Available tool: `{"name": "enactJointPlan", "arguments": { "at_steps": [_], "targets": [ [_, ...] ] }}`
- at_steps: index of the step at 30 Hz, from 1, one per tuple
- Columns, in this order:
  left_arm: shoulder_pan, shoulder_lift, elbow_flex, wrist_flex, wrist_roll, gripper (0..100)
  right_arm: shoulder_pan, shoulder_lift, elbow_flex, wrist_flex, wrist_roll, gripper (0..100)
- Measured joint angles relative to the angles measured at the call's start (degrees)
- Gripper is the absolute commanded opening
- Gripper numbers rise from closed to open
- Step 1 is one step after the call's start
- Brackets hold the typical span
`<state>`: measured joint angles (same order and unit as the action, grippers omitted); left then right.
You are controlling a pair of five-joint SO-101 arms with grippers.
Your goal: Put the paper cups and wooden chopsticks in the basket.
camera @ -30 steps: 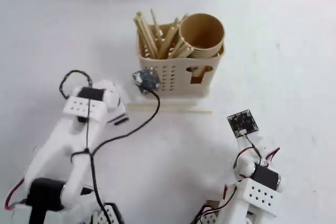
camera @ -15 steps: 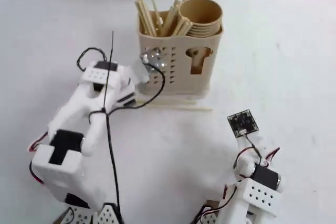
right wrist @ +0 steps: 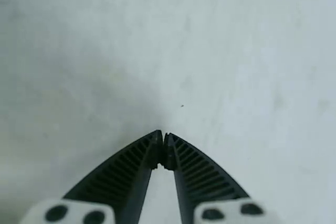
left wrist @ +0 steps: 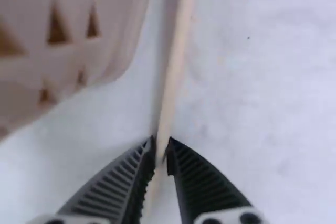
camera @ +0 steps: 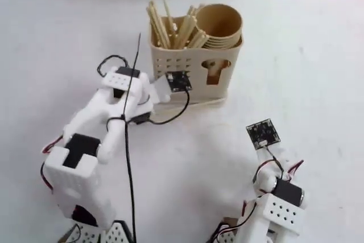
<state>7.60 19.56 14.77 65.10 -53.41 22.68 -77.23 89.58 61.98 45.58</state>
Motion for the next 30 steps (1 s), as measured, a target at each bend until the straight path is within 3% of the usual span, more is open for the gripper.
{"name": "enactJointPlan", "arguments": {
  "at_steps": [8,15,30],
  "targets": [
    [0.0,-1.1,1.8,0.1,-0.6,2,0.0,-0.3,0.0,0.0,0.0,1.7],
    [-0.1,-9.8,10.5,0.2,-3.1,2,0.0,-0.3,0.0,0.0,0.0,1.7],
    [-0.2,-26.2,27.0,6.1,-13.1,2,0.0,-0.3,0.0,0.0,0.0,1.7]
  ]
}}
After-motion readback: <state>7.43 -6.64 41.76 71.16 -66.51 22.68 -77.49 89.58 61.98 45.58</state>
